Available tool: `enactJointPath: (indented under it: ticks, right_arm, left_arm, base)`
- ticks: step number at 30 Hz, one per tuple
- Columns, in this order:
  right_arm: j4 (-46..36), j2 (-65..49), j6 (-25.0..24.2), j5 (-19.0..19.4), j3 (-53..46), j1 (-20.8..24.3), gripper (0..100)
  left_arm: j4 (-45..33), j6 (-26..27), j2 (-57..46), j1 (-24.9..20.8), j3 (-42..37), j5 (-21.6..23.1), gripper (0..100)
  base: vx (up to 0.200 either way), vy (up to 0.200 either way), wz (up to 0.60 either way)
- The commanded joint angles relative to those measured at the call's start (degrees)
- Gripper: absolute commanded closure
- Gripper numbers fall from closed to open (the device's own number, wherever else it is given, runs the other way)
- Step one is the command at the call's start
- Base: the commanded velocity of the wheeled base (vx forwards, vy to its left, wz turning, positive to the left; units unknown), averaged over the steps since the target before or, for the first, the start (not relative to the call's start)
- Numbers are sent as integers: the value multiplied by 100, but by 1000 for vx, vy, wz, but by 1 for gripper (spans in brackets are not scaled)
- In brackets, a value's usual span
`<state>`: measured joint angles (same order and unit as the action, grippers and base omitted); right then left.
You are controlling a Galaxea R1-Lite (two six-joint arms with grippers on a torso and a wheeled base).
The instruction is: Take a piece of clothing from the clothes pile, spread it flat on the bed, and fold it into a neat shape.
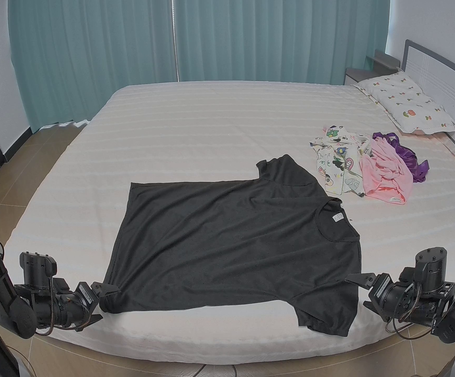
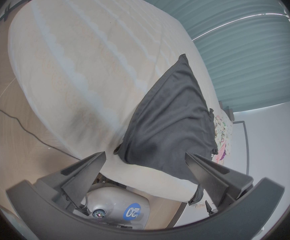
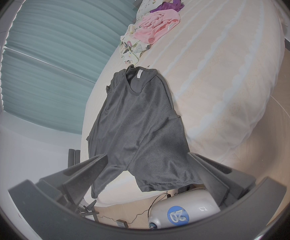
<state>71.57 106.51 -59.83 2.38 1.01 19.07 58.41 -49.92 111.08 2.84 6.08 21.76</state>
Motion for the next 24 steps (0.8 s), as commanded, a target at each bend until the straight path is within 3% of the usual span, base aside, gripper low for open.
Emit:
enactJointPath:
  ticks: [1, 9, 14, 24]
  right_arm:
    - [6, 19, -2, 0, -92, 1, 0]
    - [6, 19, -2, 0, -92, 1, 0]
    - [6, 37, -2, 8, -92, 1, 0]
    - [6, 54, -2, 26, -92, 1, 0]
  left_arm:
    - [31, -9, 265, -143, -19, -58, 0]
    - [215, -53, 397, -310, -2, -251, 0]
    - [584, -484, 414, -319, -11, -251, 0]
    - [619, -563, 441, -337, 16, -278, 0]
  base:
    - [0, 0, 0]
    - [0, 0, 0]
    - [0, 0, 0]
    - [0, 0, 0]
